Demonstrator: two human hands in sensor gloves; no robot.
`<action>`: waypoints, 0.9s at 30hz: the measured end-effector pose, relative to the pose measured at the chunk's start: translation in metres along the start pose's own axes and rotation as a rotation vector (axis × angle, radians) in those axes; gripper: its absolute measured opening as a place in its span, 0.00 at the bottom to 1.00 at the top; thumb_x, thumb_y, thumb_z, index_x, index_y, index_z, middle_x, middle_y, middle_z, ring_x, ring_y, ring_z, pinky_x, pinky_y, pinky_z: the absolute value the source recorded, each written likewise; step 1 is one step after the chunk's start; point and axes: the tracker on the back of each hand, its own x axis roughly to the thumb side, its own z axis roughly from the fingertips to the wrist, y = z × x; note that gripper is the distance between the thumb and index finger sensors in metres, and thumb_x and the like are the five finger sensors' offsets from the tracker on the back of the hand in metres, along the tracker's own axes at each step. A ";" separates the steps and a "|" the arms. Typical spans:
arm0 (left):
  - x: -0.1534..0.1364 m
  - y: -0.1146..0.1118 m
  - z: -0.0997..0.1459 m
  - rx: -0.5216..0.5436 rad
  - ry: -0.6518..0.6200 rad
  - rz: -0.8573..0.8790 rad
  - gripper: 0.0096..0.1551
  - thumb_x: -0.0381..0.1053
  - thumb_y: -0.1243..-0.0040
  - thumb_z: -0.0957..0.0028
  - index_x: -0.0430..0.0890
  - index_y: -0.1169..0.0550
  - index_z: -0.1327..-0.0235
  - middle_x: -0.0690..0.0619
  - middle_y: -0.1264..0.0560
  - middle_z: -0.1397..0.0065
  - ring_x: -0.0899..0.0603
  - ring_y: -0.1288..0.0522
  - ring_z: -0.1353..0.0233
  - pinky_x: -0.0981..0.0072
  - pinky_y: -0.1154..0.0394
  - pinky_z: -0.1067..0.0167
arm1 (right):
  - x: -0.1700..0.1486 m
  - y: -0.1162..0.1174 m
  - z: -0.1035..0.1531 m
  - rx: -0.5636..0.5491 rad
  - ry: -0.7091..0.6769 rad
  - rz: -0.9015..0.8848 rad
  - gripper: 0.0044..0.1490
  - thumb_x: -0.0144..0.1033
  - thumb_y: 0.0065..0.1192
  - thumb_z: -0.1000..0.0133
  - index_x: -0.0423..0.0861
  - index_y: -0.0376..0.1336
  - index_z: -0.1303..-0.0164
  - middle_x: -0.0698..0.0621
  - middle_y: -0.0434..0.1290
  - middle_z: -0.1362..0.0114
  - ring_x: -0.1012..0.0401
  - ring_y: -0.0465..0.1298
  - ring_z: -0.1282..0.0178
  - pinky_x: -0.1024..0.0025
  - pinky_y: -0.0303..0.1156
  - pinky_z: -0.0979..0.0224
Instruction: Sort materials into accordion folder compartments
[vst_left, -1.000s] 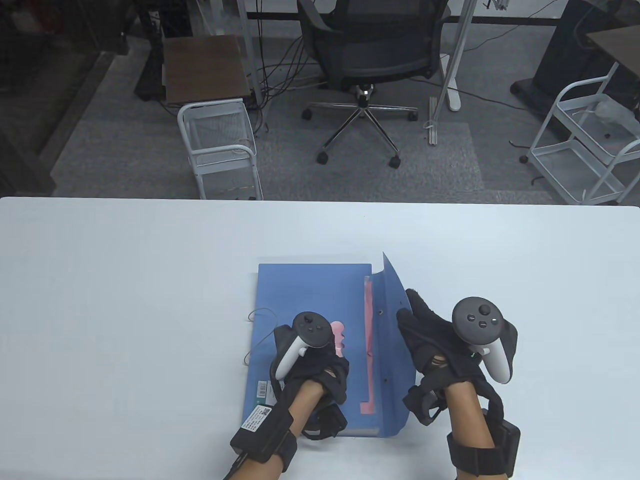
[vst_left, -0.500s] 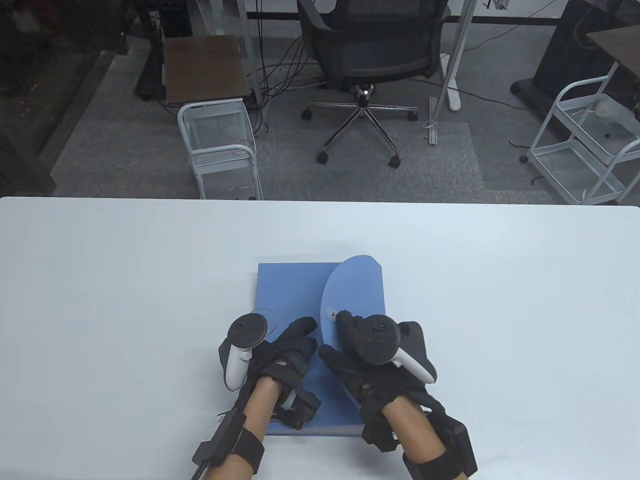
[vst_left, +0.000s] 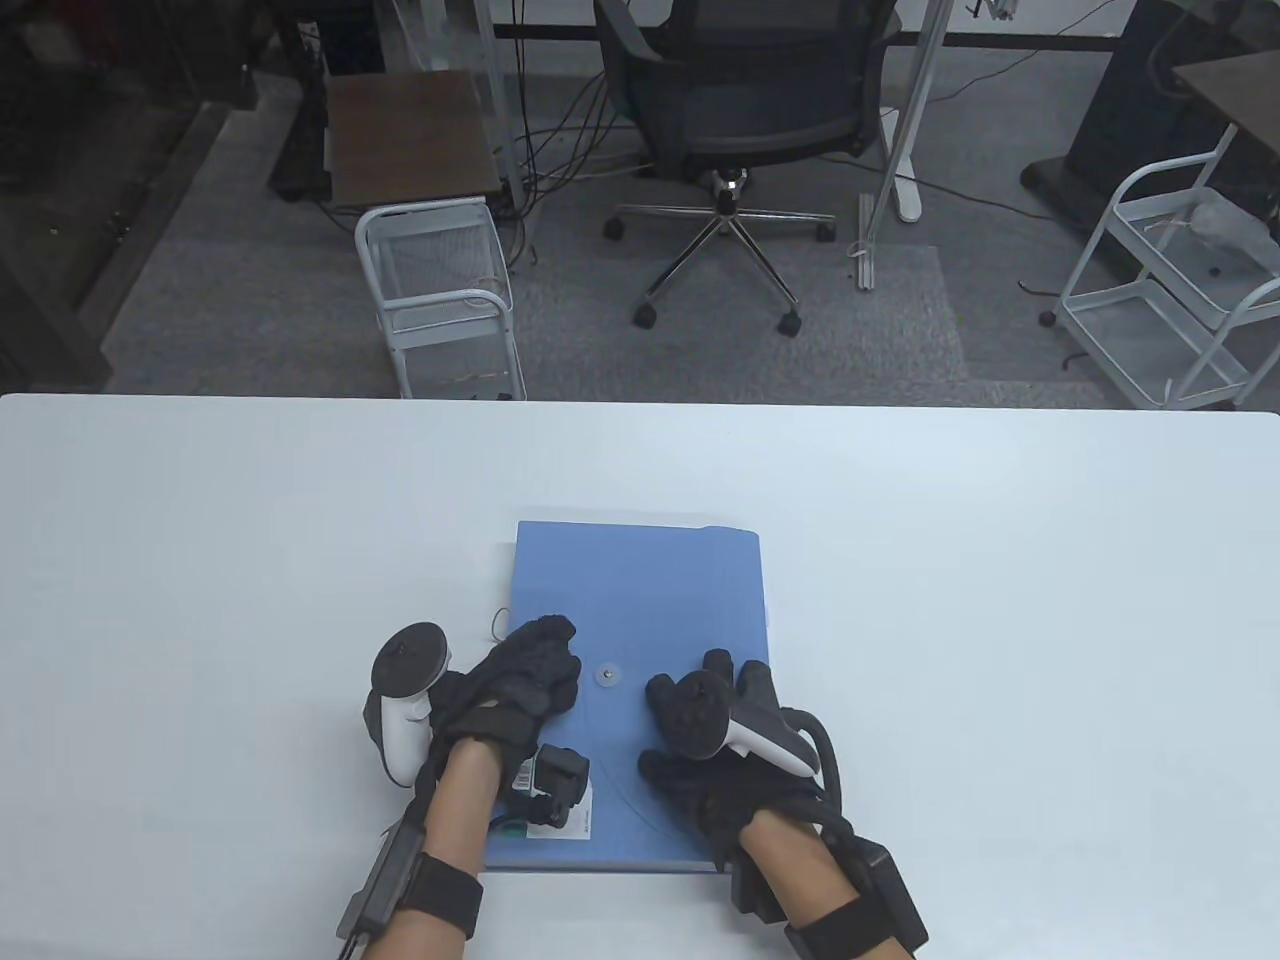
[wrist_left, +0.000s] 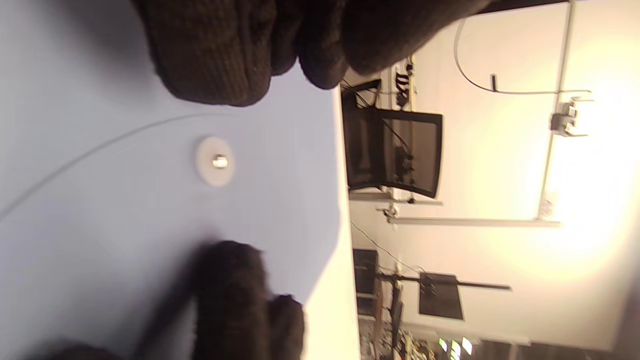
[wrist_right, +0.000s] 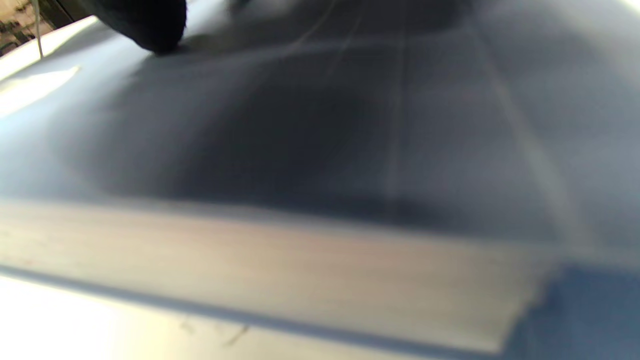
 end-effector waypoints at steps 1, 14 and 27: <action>0.006 0.001 0.002 -0.011 -0.026 0.016 0.32 0.45 0.51 0.32 0.36 0.36 0.17 0.29 0.44 0.15 0.28 0.34 0.23 0.50 0.27 0.33 | -0.001 0.000 0.000 0.008 0.004 -0.002 0.45 0.60 0.50 0.33 0.60 0.36 0.13 0.33 0.22 0.15 0.28 0.26 0.22 0.17 0.43 0.31; 0.041 0.029 0.020 0.222 -0.127 -0.553 0.40 0.57 0.36 0.36 0.36 0.32 0.20 0.32 0.39 0.16 0.26 0.33 0.26 0.41 0.28 0.36 | -0.003 0.002 -0.005 0.064 0.037 0.015 0.44 0.61 0.49 0.33 0.62 0.35 0.14 0.35 0.21 0.15 0.29 0.25 0.21 0.17 0.44 0.29; 0.014 0.006 -0.003 0.154 0.043 -0.862 0.20 0.48 0.42 0.36 0.43 0.24 0.35 0.38 0.33 0.22 0.25 0.38 0.25 0.33 0.36 0.32 | -0.002 0.002 -0.007 0.075 0.038 0.006 0.44 0.60 0.50 0.33 0.62 0.35 0.14 0.35 0.22 0.14 0.30 0.25 0.21 0.18 0.43 0.28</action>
